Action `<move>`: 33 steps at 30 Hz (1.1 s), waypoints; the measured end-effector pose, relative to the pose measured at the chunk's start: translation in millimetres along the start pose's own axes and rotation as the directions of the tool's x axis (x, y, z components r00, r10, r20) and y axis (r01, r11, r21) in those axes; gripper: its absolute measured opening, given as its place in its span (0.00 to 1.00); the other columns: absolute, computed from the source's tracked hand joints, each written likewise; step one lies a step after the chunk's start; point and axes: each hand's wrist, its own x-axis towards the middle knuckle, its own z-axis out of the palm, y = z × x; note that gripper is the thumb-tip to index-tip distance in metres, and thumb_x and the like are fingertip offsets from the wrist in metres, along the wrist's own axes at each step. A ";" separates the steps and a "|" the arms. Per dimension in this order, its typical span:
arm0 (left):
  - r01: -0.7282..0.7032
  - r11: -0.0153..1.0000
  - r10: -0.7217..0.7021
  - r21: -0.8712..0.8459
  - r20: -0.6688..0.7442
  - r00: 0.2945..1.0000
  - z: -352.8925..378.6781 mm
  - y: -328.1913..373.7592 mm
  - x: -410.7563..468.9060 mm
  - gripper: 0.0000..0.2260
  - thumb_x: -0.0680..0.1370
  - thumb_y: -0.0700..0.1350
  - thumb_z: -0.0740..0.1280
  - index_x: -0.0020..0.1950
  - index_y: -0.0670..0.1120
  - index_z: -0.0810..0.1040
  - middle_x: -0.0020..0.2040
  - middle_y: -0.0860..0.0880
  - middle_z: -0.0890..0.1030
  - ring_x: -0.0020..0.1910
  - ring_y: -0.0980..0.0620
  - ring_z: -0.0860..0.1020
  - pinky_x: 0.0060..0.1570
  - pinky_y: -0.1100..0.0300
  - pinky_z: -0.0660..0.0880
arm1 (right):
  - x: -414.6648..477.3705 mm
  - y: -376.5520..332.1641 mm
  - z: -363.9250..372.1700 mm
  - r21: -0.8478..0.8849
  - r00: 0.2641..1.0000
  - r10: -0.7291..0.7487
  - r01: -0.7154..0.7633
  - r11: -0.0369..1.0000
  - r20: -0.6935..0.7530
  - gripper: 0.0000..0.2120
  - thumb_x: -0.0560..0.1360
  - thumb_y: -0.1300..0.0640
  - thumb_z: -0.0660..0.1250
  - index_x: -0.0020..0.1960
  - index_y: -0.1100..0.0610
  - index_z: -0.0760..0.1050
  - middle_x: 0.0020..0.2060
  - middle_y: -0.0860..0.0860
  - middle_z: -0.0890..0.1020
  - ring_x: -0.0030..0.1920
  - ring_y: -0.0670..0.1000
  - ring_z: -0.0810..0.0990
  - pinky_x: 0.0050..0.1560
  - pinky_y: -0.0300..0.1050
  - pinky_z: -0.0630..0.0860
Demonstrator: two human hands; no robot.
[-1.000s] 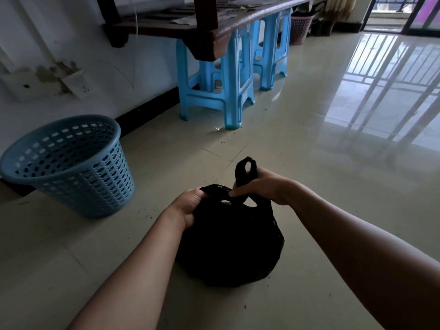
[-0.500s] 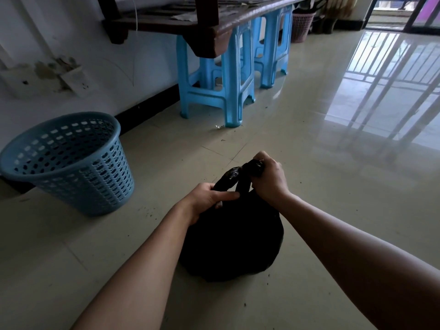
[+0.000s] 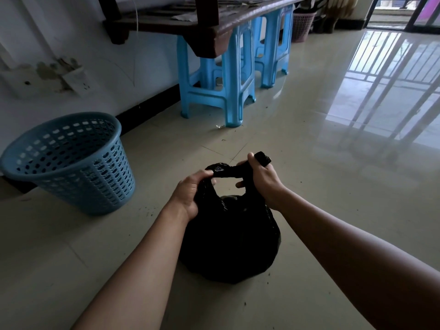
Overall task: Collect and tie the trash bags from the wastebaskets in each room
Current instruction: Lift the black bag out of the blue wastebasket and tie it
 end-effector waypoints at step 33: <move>0.069 0.986 -0.138 -0.151 -0.509 0.850 -33.5 -46.4 2.8 0.14 0.75 0.50 0.71 0.47 0.39 0.75 0.44 0.40 0.80 0.40 0.42 0.80 0.43 0.48 0.80 | -20.6 87.8 -15.7 -0.685 0.986 -0.052 -0.071 0.725 -0.156 0.24 0.75 0.35 0.61 0.48 0.56 0.80 0.44 0.54 0.83 0.46 0.56 0.82 0.47 0.48 0.77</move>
